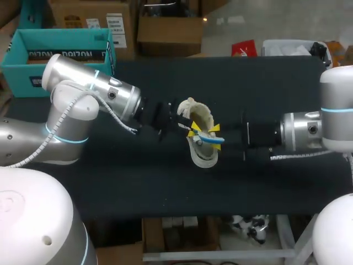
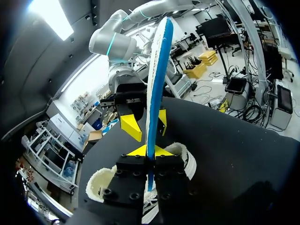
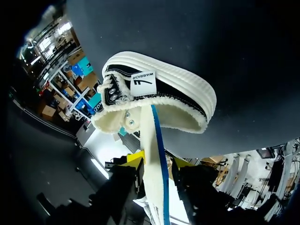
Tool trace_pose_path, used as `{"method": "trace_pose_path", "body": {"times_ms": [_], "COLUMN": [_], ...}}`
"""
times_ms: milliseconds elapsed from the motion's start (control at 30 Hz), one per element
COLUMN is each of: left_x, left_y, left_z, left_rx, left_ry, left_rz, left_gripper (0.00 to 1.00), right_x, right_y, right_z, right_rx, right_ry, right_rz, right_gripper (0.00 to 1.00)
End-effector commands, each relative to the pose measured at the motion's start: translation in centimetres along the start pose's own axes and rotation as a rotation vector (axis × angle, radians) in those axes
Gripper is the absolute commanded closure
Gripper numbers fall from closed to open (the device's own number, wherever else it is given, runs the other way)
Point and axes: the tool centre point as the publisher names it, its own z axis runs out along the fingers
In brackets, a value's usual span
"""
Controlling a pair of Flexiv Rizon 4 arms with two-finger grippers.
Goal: Open the shoe tongue, take the insole out of the shoe, put the insole back into the shoe, and pack the shoe into the shoebox
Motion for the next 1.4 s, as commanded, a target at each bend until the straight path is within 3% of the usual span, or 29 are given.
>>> {"method": "trace_pose_path", "body": {"times_ms": [33,367,500,700,1400], "left_x": [-0.9,-1.2,-1.1,-1.0,-1.8], "left_y": [1.0,2.2,2.4,2.3,5.5], "left_z": [0.5,0.8,0.8,0.8,1.1], "left_rx": [0.009,0.021,0.022,0.012,-0.009], "left_ry": [0.036,0.068,0.083,0.104,0.153], "left_rz": [0.000,-0.004,-0.003,0.008,-0.003], "left_gripper": [1.00,1.00,1.00,1.00,1.00], "right_x": [-0.1,0.1,0.1,0.2,0.4], "right_y": [0.2,1.0,1.0,0.9,5.1], "right_z": [0.3,1.2,1.3,1.4,4.0], "right_rx": [-0.016,-0.077,-0.096,-0.137,-0.205], "right_ry": [0.006,0.010,0.014,0.020,0.060], "right_rz": [-0.001,-0.011,-0.025,-0.065,-0.137], "right_gripper": [0.64,0.65,0.83,1.00,1.00]}}
